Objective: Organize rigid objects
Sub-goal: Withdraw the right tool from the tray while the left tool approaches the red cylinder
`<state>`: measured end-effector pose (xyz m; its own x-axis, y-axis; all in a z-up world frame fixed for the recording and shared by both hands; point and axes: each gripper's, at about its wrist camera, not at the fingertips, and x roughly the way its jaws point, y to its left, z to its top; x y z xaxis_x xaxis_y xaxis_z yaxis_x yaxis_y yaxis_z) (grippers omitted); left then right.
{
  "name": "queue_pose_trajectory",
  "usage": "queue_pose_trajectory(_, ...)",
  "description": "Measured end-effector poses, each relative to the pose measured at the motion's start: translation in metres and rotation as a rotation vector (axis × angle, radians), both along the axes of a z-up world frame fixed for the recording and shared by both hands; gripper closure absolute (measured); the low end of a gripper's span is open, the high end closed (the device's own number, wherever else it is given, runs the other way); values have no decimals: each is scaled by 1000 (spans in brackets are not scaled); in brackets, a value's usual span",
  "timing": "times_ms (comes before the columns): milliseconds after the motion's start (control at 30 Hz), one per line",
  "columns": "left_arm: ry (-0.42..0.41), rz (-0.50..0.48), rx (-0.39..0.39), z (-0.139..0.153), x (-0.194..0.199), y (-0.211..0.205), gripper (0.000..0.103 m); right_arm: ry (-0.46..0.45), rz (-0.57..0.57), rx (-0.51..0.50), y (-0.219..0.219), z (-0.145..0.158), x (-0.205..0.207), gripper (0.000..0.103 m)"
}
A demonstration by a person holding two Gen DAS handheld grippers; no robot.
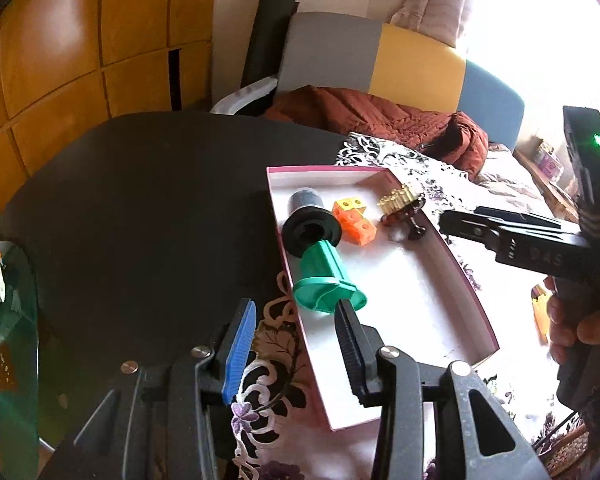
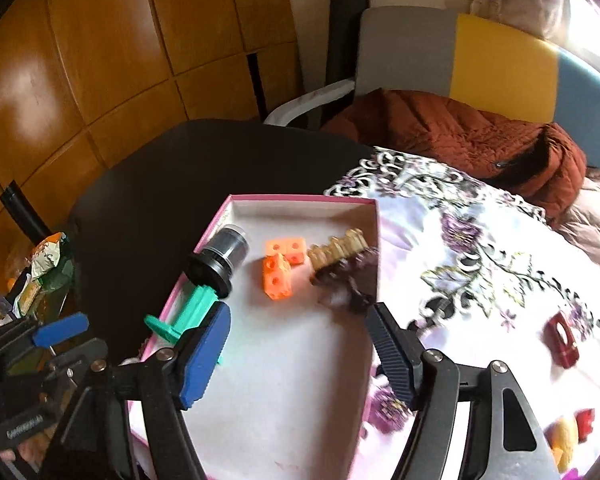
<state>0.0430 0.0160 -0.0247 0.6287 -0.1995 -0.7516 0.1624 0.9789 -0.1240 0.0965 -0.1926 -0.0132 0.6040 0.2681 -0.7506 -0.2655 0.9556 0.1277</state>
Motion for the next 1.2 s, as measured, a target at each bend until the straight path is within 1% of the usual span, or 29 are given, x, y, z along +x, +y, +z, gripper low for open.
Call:
queue_pose_trajectory(333, -5, -51, 20, 4, -5, -17, 62, -8, -116, 8, -58, -1, -28, 27)
queue_pose_trajectory(500, -7, -100, 36, 6, -5, -36, 62, -6, -213, 7, -106, 1, -40, 24)
queue_pose_trajectory(567, -8, -126, 40, 7, -5, -45, 62, -9, -262, 8, -128, 3, -44, 22)
queue_pose_trajectory(700, -6, -200, 42, 11, -4, -70, 62, -19, -409, 13, -186, 7, -53, 21)
queue_pose_trajectory(800, -9, -262, 37, 15, -1, -94, 62, -32, -570, 18, -236, 5, -64, 21)
queue_pose_trajectory(900, -7, -322, 26, 20, 4, -121, 62, -24, -764, 53, -287, -10, -83, 21)
queue_pose_trajectory(1000, 5, -383, 33, 20, 10, -154, 62, 13, -913, 99, -321, -21, -95, 21)
queue_pose_trajectory(1033, 14, -408, 30, 19, 13, -168, 62, 1, -953, 120, -330, -20, -99, 21)
queue_pose_trajectory(1133, 12, -486, 59, 16, 20, -210, 62, -14, -1001, 167, -342, -18, -107, 19)
queue_pose_trajectory(1167, 18, -519, 66, 13, 24, -226, 59, -15, -1005, 183, -344, -18, -107, 18)
queue_pose_trajectory(1200, 26, -540, 67, 11, 26, -235, 52, -17, -1008, 196, -347, -18, -108, 18)
